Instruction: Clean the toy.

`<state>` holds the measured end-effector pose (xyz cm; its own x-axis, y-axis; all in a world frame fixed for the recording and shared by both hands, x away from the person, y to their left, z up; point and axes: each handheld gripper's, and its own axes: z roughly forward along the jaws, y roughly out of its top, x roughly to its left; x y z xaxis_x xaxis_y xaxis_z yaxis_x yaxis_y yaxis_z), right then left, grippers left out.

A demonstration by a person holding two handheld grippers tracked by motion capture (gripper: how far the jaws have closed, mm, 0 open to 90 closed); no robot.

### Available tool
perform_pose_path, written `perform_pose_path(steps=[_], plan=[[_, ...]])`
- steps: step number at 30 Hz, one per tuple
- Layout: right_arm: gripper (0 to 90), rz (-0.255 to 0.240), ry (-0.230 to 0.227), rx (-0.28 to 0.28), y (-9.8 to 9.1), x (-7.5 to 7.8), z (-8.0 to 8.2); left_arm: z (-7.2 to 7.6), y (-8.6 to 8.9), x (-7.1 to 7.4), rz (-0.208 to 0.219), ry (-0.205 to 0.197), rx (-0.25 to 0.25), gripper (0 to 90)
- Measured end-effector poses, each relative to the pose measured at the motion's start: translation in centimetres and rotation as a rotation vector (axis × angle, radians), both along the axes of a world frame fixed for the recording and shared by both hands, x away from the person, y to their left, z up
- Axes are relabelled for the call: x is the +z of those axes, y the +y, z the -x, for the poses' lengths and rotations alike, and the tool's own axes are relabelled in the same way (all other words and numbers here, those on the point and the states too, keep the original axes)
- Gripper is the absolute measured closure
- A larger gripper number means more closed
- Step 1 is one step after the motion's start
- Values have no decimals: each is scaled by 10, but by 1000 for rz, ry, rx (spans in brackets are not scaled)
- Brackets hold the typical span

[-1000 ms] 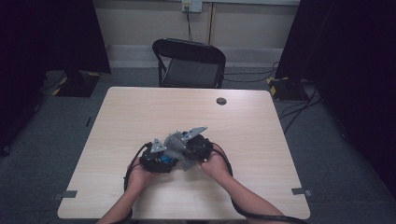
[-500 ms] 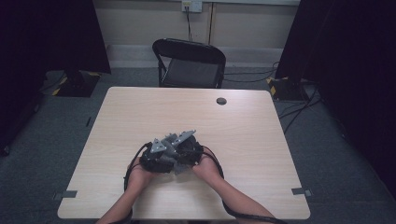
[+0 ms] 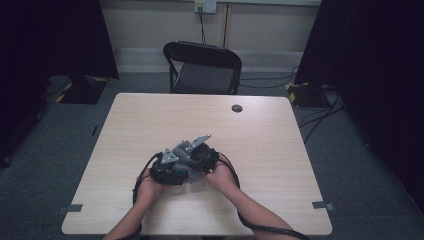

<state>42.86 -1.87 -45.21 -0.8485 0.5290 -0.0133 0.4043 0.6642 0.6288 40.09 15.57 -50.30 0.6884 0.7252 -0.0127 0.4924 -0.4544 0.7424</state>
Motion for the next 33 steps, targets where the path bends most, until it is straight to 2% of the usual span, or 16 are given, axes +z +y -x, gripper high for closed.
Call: perform_pose_path(steps=[3,10,16,21,28,33], plan=[[794,3,-9,4,-2,1,-3,0,0,0,-2,0,-2,255],[793,-6,1,-37,-8,3,-15,1,-1,0,4,1,4,255],[792,11,-6,-65,-11,4,-25,1,-1,0,4,1,5,256],[790,-11,28,-80,-17,3,-34,1,-1,0,4,1,5,255],[789,-10,51,-91,-19,4,-40,1,-1,0,4,1,7,255],[789,-38,69,-114,-22,3,-44,1,-1,0,4,2,7,255]])
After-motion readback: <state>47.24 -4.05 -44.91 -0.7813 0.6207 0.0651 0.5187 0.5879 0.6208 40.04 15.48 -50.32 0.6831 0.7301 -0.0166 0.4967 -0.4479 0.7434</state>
